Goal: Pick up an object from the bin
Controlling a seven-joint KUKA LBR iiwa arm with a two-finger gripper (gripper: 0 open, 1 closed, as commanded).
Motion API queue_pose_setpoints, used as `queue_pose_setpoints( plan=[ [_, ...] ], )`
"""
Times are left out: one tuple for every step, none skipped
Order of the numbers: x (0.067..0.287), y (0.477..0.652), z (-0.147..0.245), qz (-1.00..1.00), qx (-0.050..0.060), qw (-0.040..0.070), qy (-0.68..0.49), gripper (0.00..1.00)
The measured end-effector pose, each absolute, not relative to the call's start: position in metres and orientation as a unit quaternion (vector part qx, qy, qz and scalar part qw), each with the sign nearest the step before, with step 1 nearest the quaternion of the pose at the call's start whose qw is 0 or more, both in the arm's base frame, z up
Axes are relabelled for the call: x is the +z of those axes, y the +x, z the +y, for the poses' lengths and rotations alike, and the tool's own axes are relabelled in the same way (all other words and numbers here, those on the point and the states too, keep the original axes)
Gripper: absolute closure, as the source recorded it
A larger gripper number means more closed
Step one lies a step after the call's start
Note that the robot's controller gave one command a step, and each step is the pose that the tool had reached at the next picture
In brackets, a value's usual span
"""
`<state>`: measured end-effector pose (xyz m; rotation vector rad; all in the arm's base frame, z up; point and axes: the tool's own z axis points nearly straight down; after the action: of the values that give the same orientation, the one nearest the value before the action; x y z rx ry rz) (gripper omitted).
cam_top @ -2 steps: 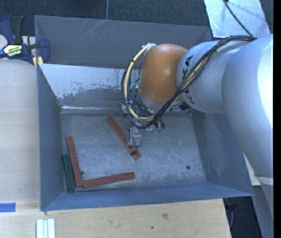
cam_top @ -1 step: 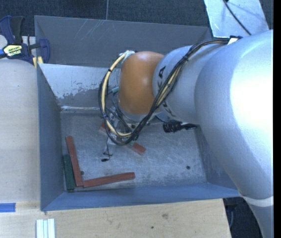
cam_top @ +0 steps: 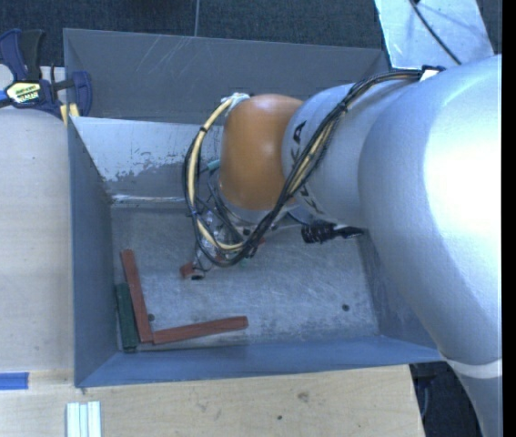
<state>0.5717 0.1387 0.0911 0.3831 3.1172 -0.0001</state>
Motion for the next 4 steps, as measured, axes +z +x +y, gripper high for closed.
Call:
queue_pose_setpoints(
  plan=[
    [0.204, 0.593, 0.143, 0.986, 0.002, 0.006, 0.165, 1.0],
    [0.199, 0.59, 0.143, 0.986, 0.0, 0.001, 0.164, 0.0],
    [0.096, 0.567, 0.113, 1.0, 0.0, -0.001, -0.008, 0.0],
    [0.069, 0.573, 0.107, 1.0, 0.0, 0.0, -0.027, 0.0]
  ],
)
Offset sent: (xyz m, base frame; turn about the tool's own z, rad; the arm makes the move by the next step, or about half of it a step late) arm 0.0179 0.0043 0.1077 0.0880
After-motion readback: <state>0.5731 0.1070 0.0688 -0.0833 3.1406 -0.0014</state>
